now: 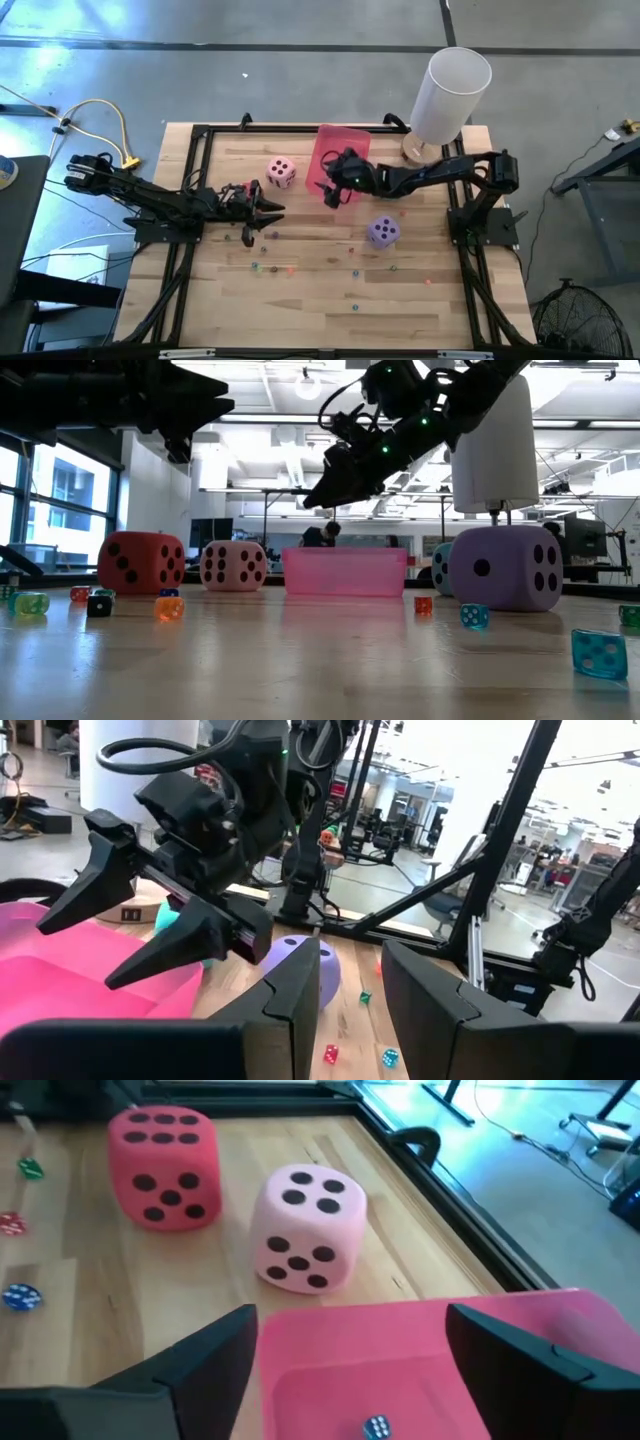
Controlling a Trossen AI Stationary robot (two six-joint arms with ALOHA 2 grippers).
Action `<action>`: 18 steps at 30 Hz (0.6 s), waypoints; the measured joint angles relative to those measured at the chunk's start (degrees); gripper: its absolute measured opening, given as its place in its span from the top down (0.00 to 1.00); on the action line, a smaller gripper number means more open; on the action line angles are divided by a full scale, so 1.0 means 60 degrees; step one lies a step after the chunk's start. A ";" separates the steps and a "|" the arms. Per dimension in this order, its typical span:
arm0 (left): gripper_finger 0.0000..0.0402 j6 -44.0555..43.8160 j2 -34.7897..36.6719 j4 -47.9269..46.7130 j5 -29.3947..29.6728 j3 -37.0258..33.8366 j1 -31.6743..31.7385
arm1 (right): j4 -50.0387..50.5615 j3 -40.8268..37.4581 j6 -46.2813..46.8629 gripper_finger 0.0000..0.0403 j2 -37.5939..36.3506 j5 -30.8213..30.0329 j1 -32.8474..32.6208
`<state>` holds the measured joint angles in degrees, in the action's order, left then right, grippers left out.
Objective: Pick & Place Dice
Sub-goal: Put the large purple dice into the bin
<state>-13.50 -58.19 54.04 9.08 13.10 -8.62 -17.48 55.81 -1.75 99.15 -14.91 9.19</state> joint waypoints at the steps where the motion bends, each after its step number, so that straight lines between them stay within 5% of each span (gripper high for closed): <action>1: 0.73 0.0000 0.0000 0.0000 0.0000 0.0000 0.0000 | -0.0055 0.0000 -0.0002 0.18 0.0000 0.0000 -0.0037; 7: 0.73 0.0000 0.0000 0.0000 -0.0004 0.0000 -0.0004 | -0.0284 0.0002 0.0002 0.02 0.0000 -0.0032 -0.0042; 18: 0.73 0.0004 0.0000 -0.0004 -0.0011 0.0000 -0.0037 | -0.0303 0.0001 -0.0190 0.02 0.0000 -0.0523 -0.0033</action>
<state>-13.47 -58.19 54.02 9.02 13.10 -8.85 -19.30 55.81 -2.89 99.15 -18.04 8.99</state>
